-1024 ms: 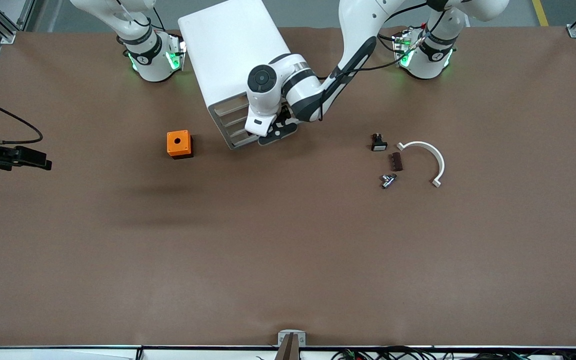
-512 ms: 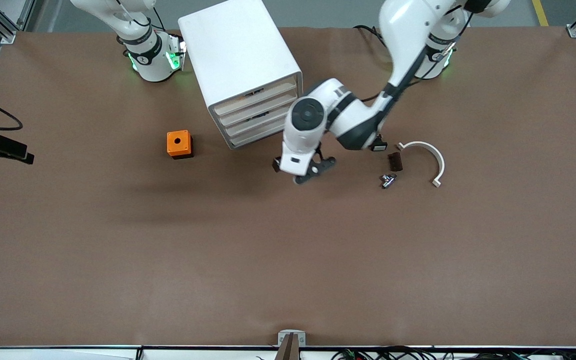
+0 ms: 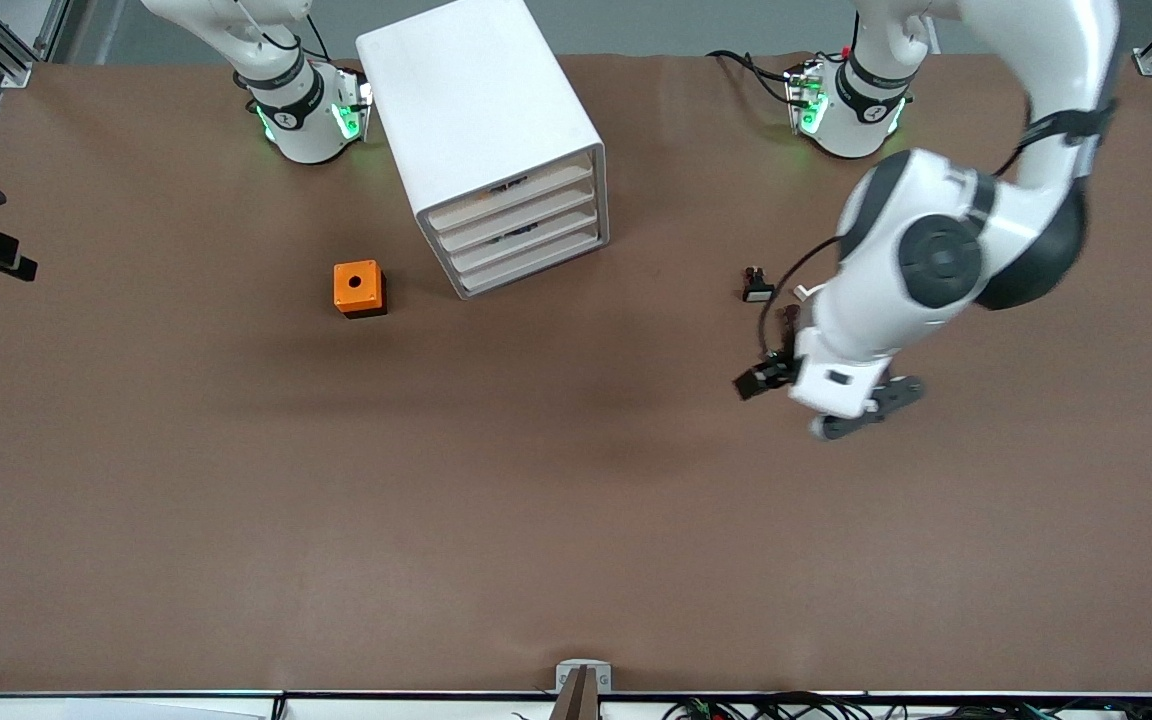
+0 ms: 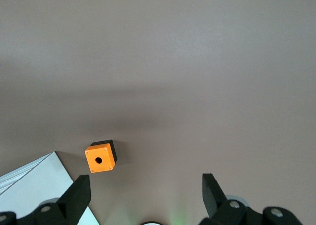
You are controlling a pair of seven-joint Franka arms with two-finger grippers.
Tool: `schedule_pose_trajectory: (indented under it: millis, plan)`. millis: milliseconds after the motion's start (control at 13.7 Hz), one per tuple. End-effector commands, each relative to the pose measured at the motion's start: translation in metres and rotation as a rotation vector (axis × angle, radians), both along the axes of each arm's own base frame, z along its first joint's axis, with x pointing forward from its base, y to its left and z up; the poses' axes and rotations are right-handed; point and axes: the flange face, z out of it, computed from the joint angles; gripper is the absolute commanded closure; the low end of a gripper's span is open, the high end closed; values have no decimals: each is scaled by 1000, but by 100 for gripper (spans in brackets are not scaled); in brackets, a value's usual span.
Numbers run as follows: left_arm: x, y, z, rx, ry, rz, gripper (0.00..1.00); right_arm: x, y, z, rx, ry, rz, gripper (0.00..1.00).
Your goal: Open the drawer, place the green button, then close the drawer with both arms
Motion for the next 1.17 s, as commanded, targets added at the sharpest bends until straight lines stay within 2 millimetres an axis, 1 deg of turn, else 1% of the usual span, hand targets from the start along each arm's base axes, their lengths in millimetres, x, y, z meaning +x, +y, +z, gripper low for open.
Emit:
schedule_pose_trajectory:
  millis: [0,73,146,220,366,439,512,585,732,878,1024,1098]
  plan:
    - [-11,49,44,30,-13,-21,0,-25,3,1,8,-39,-1,0]
    - [-10,78,58,34,-16,-37,0,-29,5,1,6,-56,7,0]
    - [-11,103,72,36,-26,-79,0,-34,10,3,-1,-68,17,0]
    - [-14,121,82,39,-31,-120,0,-38,13,4,-16,-79,26,0]
    - [-27,149,111,53,-39,-108,0,-41,18,6,-43,-86,41,0]
    - [-34,167,125,60,-36,-102,0,-42,21,7,-49,-88,47,0]
    - [-43,181,136,67,-28,-117,0,-43,21,9,-50,-91,48,0]
    - [-51,186,142,71,-13,-157,0,-43,21,9,-50,-91,48,0]
    - [-66,186,153,80,-14,-244,0,-45,18,8,-49,-87,42,0]
    - [-82,188,164,141,-25,-319,0,-50,9,6,-46,-82,25,0]
    - [-88,194,170,145,-15,-365,0,-53,6,7,-45,-82,19,0]
    - [-87,203,173,144,-17,-360,0,-53,8,5,-44,-79,24,0]
